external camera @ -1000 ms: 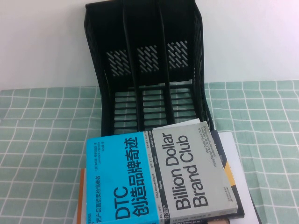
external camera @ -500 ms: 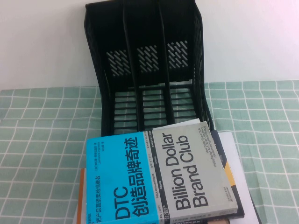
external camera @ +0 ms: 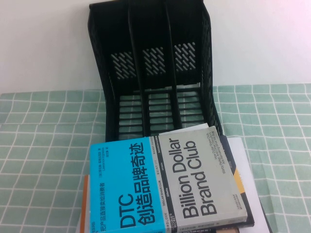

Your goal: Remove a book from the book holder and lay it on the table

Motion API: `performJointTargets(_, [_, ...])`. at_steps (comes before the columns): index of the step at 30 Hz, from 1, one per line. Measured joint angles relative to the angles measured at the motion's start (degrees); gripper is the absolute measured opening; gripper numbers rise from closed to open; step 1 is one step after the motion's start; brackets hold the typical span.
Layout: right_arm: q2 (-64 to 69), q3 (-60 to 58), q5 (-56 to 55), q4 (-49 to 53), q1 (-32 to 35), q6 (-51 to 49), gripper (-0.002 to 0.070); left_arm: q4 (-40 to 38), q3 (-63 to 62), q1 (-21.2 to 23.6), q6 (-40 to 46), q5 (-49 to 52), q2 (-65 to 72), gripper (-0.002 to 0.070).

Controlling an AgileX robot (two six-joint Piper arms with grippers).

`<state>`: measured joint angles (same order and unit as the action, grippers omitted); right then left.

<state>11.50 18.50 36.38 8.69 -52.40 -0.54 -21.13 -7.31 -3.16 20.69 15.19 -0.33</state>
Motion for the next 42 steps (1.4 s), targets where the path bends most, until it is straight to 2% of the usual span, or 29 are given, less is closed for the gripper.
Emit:
performJointTargets(6, [0.0, 0.0, 0.0, 0.0, 0.0, 0.0, -0.0001, -1.48, 8.37, 2.35, 0.09, 2.73, -0.32, -0.0002])
performJointTargets(9, [0.0, 0.0, 0.0, 0.0, 0.0, 0.0, -0.0001, -0.24, 8.53, 2.57, 0.64, 6.46, -0.32, -0.0003])
performJointTargets(20, [0.0, 0.0, 0.0, 0.0, 0.0, 0.0, -0.0001, 0.38, 8.53, 2.57, 1.69, 6.79, -0.32, -0.0003])
performJointTargets(23, [0.0, 0.0, 0.0, 0.0, 0.0, 0.0, -0.0001, 4.16, 8.53, 2.57, -1.76, 6.48, -0.32, -0.0003])
performJointTargets(27, [0.0, 0.0, 0.0, 0.0, 0.0, 0.0, -0.0001, 14.59, 8.42, 2.57, -15.56, 5.59, -0.32, -0.0003])
performJointTargets(29, [0.0, 0.0, 0.0, 0.0, 0.0, 0.0, -0.0001, 17.97, 8.42, 2.7, -19.79, 5.18, -0.32, -0.0003])
performJointTargets(42, [0.0, 0.0, 0.0, 0.0, 0.0, 0.0, -0.0001, 21.13, 8.42, 0.28, -22.37, 4.95, -0.32, -0.0003])
